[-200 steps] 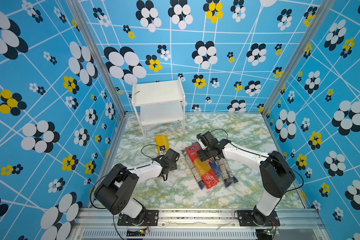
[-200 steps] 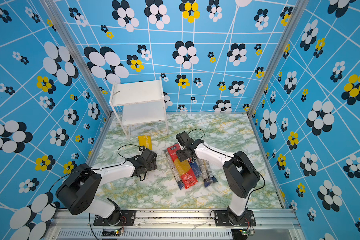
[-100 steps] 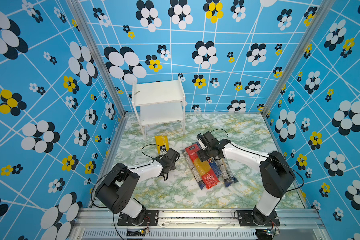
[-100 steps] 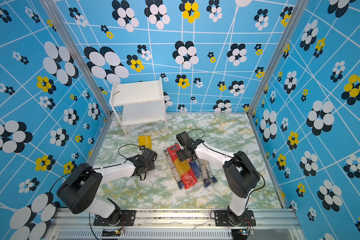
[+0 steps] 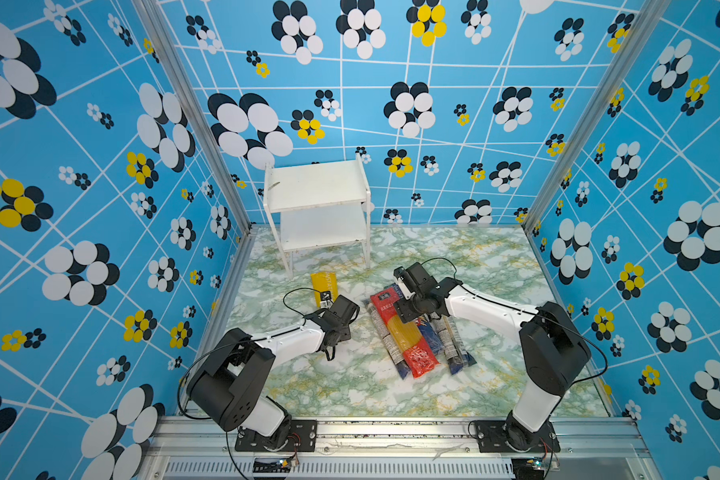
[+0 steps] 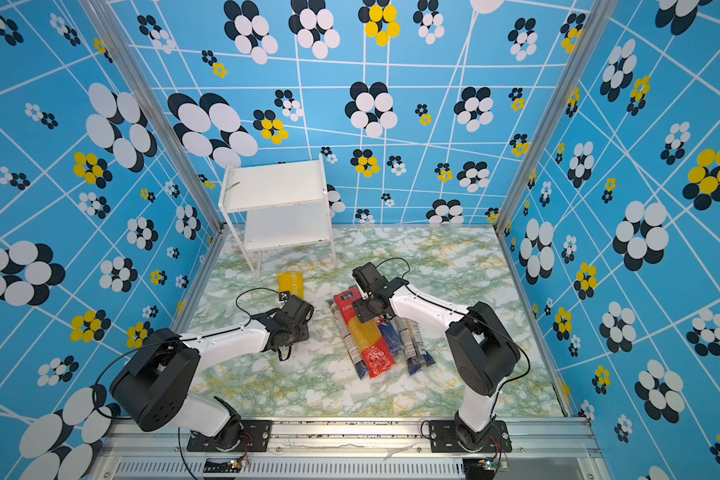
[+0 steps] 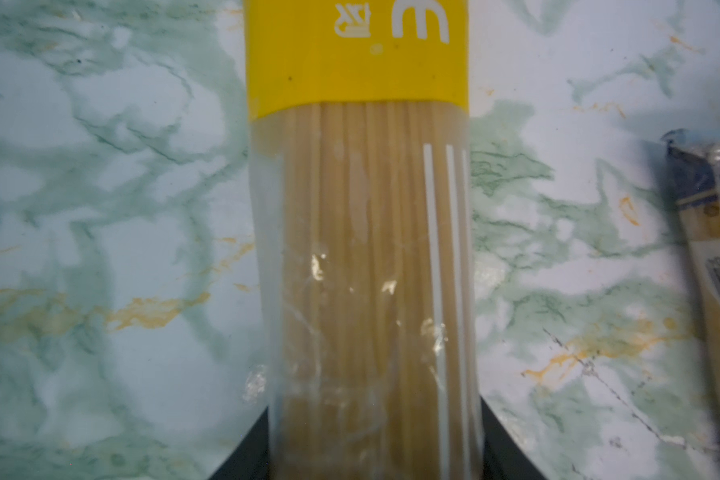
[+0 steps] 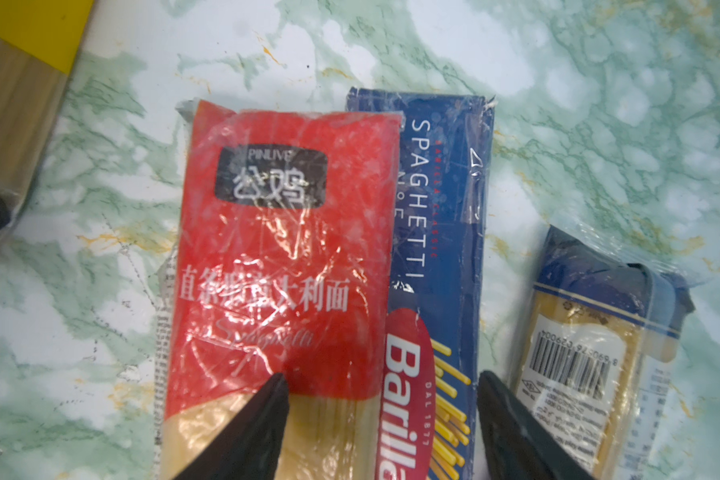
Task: Place and organize the pasta boxes and bags onto the shelf
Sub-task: 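Close the left gripper on the yellow bag while the right hovers over the red bag, then lift the yellow PASTATIME bag upright with the left gripper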
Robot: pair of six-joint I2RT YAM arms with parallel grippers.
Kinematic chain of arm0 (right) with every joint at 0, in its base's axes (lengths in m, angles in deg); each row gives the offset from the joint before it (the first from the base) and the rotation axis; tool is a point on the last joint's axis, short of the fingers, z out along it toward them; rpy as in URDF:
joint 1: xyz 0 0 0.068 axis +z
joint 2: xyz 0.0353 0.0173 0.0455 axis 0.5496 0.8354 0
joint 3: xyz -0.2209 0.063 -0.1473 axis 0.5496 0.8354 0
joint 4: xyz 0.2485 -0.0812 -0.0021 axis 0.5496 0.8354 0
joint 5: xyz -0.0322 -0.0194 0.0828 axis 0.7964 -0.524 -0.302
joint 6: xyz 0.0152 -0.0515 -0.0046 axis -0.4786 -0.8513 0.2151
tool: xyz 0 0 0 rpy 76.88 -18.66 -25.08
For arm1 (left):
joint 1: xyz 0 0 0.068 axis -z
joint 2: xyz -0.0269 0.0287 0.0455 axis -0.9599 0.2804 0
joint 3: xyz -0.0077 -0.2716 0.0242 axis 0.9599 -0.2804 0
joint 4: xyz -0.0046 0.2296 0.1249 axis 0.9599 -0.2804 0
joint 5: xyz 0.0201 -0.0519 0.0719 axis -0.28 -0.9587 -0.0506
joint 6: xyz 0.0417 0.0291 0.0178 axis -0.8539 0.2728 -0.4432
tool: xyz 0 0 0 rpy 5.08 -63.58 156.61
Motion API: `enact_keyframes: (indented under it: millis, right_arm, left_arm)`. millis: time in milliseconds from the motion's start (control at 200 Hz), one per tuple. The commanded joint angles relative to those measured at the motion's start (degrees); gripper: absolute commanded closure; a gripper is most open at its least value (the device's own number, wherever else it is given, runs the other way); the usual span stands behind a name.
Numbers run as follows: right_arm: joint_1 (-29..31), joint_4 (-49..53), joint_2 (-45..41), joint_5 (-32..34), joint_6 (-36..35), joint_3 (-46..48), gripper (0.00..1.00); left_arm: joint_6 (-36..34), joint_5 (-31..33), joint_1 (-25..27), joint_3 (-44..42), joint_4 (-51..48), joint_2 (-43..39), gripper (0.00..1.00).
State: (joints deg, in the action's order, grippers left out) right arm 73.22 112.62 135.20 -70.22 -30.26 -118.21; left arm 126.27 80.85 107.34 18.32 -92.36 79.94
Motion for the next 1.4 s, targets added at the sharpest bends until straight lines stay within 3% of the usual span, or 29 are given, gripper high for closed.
enact_keyframes:
  millis: [0,440,800,1070,1395]
  right_arm:
    - [-0.5,-0.4,-2.1,-1.1,0.9,0.3,0.26]
    - [-0.6,1.4,-3.8,-1.8,1.0,-1.0,0.25]
    - [-0.8,1.9,-4.4,-1.7,0.8,-1.4,0.25]
    - [-1.1,1.4,-4.2,-2.1,1.1,-1.2,0.25]
    - [-1.6,1.2,-3.3,-2.4,1.4,-1.4,0.25]
  left_arm:
    - [-1.5,-1.1,0.1,2.5,-5.7,-4.1,1.00]
    - [-5.6,-2.6,0.1,8.8,-14.4,-14.0,1.00]
    - [-6.0,-14.5,-0.1,16.0,-22.4,-21.2,1.00]
    - [-6.3,-17.4,-0.3,21.0,-28.4,-27.6,1.00]
    - [-6.7,-30.8,-1.2,24.6,-24.8,-32.7,1.00]
